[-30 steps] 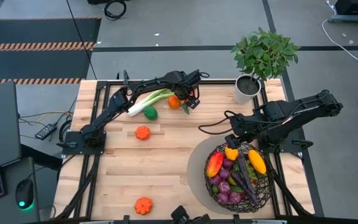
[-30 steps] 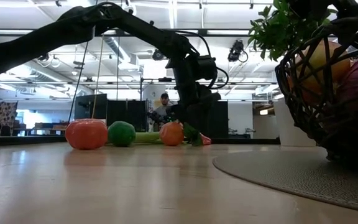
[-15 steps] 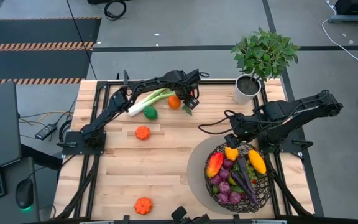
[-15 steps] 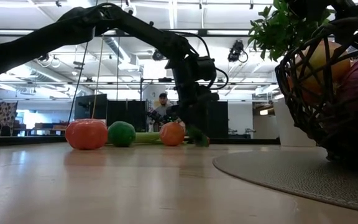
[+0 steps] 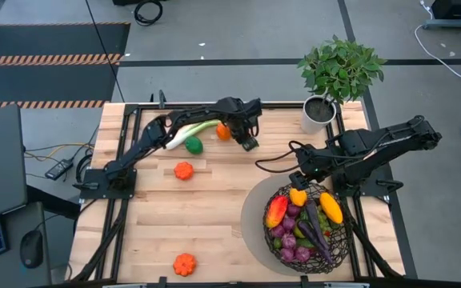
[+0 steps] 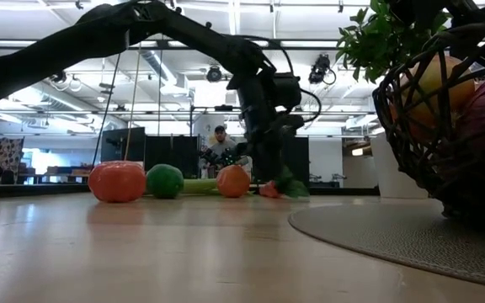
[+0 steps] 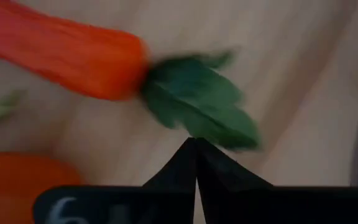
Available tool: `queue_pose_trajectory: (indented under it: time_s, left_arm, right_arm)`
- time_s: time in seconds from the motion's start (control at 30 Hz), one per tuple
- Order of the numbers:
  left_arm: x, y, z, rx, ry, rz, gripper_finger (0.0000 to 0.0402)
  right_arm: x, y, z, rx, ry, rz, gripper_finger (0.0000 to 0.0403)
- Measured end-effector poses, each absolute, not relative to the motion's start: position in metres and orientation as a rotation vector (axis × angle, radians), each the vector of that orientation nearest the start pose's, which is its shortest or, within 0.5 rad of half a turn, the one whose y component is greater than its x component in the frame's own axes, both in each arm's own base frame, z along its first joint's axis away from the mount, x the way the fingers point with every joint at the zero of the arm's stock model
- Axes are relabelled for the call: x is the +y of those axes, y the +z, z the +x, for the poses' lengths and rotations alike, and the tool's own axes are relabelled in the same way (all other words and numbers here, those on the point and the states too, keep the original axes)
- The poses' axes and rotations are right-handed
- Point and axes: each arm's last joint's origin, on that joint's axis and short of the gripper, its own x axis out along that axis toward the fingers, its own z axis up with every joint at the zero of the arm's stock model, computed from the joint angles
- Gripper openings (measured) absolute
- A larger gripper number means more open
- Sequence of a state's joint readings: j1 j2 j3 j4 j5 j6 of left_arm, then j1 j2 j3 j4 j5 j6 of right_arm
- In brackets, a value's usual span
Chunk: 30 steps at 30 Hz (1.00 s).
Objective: Build produce basket
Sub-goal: Put the orange carrot into the black basket
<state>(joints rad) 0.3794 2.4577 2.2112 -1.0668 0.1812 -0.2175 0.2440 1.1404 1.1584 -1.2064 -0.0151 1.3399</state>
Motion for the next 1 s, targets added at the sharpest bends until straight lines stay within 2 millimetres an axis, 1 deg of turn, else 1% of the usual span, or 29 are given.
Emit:
queue_pose_trajectory:
  time_s: [0.13, 0.2, 0.27, 0.33, 0.4, 0.5, 0.6, 0.67, 0.77, 1.0]
  left_arm:
    - [0.163, 0.176, 0.474, 1.264, 0.24, -0.501, 0.0004]
    - [0.156, 0.182, 0.476, 1.262, 0.21, -0.469, 0.0005]
    - [0.156, 0.192, 0.478, 1.235, 0.179, -0.422, 0.0011]
    - [0.158, 0.203, 0.479, 1.222, 0.142, -0.339, 0.0023]
    - [0.159, 0.212, 0.479, 1.21, 0.097, -0.211, 0.0037]
    - [0.162, 0.22, 0.48, 1.2, 0.074, -0.025, 0.006]
    - [0.162, 0.221, 0.478, 1.216, 0.03, 0.071, 0.0088]
    - [0.161, 0.219, 0.477, 1.237, 0.005, 0.096, 0.0112]
    - [0.161, 0.211, 0.475, 1.282, -0.009, 0.087, 0.0157]
    - [0.158, 0.21, 0.478, 1.28, 0.011, 0.121, 0.0264]
  right_arm:
    - [0.046, 0.318, 0.184, 1.12, -0.594, 1.029, 0.0358]
    - [0.046, 0.318, 0.184, 1.116, -0.599, 1.033, 0.0358]
    - [0.046, 0.318, 0.184, 1.115, -0.6, 1.035, 0.0358]
    - [0.046, 0.318, 0.184, 1.115, -0.6, 1.035, 0.0358]
    - [0.046, 0.318, 0.184, 1.114, -0.601, 1.034, 0.0358]
    - [0.046, 0.318, 0.184, 1.107, -0.607, 1.029, 0.0358]
    - [0.046, 0.318, 0.184, 1.105, -0.609, 1.028, 0.0358]
    - [0.046, 0.318, 0.184, 1.105, -0.609, 1.028, 0.0358]
    - [0.046, 0.318, 0.184, 1.105, -0.609, 1.028, 0.0358]
    - [0.045, 0.318, 0.185, 1.086, -0.624, 1.016, 0.0358]
